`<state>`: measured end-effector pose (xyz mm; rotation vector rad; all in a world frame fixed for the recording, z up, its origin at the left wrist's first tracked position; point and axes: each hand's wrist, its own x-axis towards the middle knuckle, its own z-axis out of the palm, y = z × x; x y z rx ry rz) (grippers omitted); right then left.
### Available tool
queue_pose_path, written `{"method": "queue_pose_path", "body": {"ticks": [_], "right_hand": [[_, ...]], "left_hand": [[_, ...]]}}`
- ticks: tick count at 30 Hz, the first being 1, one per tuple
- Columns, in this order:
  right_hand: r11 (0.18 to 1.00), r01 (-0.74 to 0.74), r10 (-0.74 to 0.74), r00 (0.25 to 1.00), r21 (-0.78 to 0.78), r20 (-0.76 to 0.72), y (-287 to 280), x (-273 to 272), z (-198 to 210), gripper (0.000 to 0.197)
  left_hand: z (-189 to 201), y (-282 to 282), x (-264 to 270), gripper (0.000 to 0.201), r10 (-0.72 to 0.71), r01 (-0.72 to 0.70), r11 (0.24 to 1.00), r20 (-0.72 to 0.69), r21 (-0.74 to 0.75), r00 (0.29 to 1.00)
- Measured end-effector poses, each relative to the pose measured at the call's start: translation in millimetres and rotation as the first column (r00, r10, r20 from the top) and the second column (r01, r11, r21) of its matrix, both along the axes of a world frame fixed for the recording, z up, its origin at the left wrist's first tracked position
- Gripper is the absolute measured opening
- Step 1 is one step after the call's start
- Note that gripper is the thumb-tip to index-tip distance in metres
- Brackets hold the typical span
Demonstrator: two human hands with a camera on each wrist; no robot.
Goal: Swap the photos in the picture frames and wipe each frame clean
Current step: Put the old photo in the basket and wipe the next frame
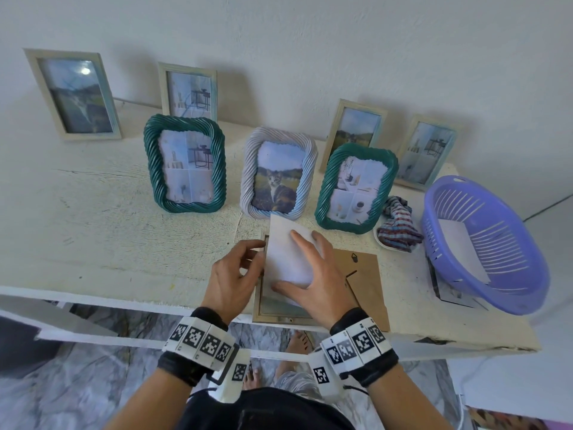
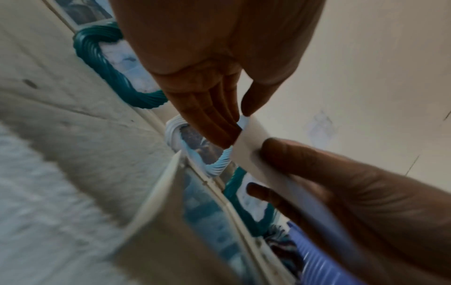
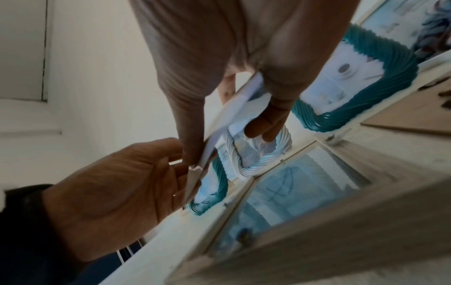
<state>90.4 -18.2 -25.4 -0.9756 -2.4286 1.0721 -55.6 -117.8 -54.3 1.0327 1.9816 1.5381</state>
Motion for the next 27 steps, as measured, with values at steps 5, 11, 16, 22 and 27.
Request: {"method": "queue_pose_path", "body": {"ticks": [5,11,16,22,27], "right_hand": [[0.994,0.054,-0.065,0.990,-0.091,-0.127,-7.9,13.2,16.6,0.064],[0.995,0.030,-0.066,0.923,-0.100,-0.379,-18.5,20.7,37.5,0.083],[0.928,-0.067,-0.115,0.885,-0.367,-0.451,-19.2,29.4,42.5,0.077],[0.949,0.182,-0.270,0.891,-0.256,-0.365,-12.1,45.1,33.5,0.045],[0.829,0.222,-0.355,0.918,-0.514,-0.176,-0.7,74.6,17.0,0.015]], "left_hand": [[13.3,5.6,5.5,0.039,-0.059,0.056,0.998,0.092,0.038,0.994],[18.1,10.2,18.6,0.030,-0.172,0.169,0.984,-0.064,-0.060,0.983],[53.3,8.1,29.4,0.041,-0.270,0.276,0.960,0.402,0.045,0.875],[39.3,16.0,32.6,0.040,-0.233,0.199,0.971,0.325,0.133,0.917],[30.6,27.4,43.1,0.026,-0.274,0.229,0.958,0.325,0.171,0.905]]}}
